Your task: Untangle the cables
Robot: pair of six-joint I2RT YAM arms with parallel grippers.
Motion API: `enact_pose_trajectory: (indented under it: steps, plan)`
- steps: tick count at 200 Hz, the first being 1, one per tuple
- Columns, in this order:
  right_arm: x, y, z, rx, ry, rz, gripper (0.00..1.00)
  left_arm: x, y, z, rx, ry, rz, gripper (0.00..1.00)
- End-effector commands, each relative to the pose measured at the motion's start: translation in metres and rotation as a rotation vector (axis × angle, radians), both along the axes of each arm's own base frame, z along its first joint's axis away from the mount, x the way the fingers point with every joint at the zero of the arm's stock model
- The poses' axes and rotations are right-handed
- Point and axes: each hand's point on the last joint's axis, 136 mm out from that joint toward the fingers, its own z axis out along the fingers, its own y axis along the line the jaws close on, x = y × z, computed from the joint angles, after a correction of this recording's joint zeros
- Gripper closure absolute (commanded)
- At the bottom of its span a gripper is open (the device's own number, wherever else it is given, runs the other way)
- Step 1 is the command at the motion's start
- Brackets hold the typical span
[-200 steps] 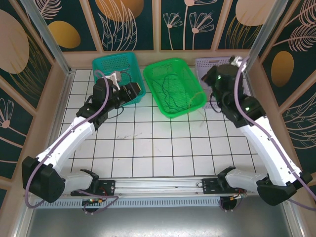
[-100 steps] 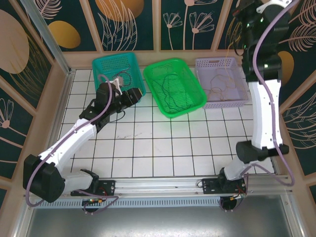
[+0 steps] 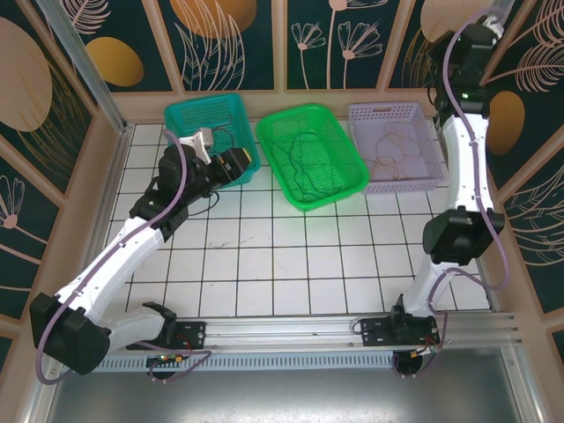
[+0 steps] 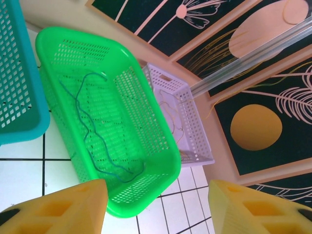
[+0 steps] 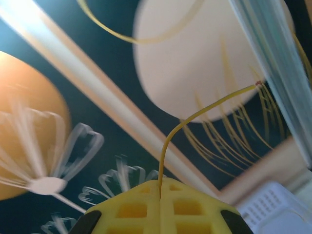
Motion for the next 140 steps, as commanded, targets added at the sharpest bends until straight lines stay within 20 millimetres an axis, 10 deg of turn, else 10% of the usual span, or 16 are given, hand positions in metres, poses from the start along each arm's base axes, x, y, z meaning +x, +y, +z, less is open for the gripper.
enact_pose_trajectory:
  steps: [1, 37, 51, 83, 140]
  plan:
    - [0.022, -0.014, -0.059, 0.016, 0.095, -0.018, 1.00, -0.003, 0.003, 0.019, -0.023, -0.026, 0.016, 0.44]
    - [0.057, -0.013, -0.183, 0.079, 0.350, 0.091, 1.00, -0.005, 0.005, 0.015, -0.020, -0.011, 0.026, 0.44]
    - [0.069, -0.003, -0.212, 0.103, 0.440, 0.162, 0.77, -0.006, 0.007, 0.014, -0.017, -0.007, 0.035, 0.44]
    - [0.073, 0.001, -0.220, 0.064, 0.502, 0.180, 0.45, -0.007, 0.010, 0.007, -0.010, 0.004, 0.050, 0.44]
    - [0.057, -0.048, -0.243, 0.061, 0.588, 0.015, 0.40, 0.004, 0.009, -0.006, 0.014, 0.003, 0.064, 0.44]
